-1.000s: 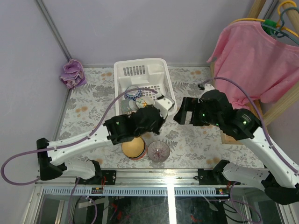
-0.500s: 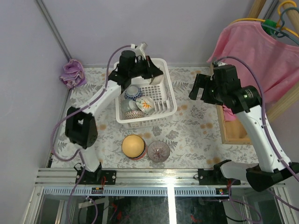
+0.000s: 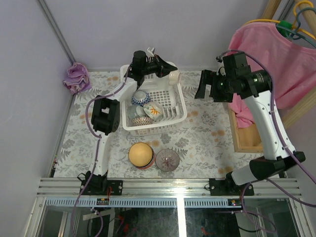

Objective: Load the bowls into the dish rack
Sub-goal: Turn the bowl upside down on the dish rack.

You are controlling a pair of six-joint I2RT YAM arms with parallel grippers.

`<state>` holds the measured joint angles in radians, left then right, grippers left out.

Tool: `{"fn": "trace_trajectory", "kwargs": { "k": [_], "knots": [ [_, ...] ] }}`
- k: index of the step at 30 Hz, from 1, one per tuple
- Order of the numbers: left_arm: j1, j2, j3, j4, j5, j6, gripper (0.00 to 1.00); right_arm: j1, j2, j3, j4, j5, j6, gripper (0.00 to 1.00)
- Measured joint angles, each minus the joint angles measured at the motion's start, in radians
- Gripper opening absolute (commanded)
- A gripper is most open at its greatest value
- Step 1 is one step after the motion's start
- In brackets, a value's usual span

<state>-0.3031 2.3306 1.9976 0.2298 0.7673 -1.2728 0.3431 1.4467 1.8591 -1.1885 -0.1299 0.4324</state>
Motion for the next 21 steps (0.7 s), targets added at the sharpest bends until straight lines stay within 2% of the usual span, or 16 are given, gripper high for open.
{"fn": "trace_trajectory", "kwargs": {
  "k": [6, 14, 21],
  "knots": [
    [0.044, -0.017, -0.073, 0.019, 0.019, -0.132, 0.00, -0.034, 0.115, 0.122, -0.060, -0.106, -0.003, 0.99],
    [0.115, -0.048, -0.167, 0.011, 0.040, -0.181, 0.00, -0.044, 0.142, 0.114, -0.069, -0.189, 0.009, 0.99],
    [0.113, -0.062, -0.238, 0.056, 0.074, -0.269, 0.00, -0.045, 0.142, 0.099, -0.070, -0.222, 0.023, 0.99]
  ]
}}
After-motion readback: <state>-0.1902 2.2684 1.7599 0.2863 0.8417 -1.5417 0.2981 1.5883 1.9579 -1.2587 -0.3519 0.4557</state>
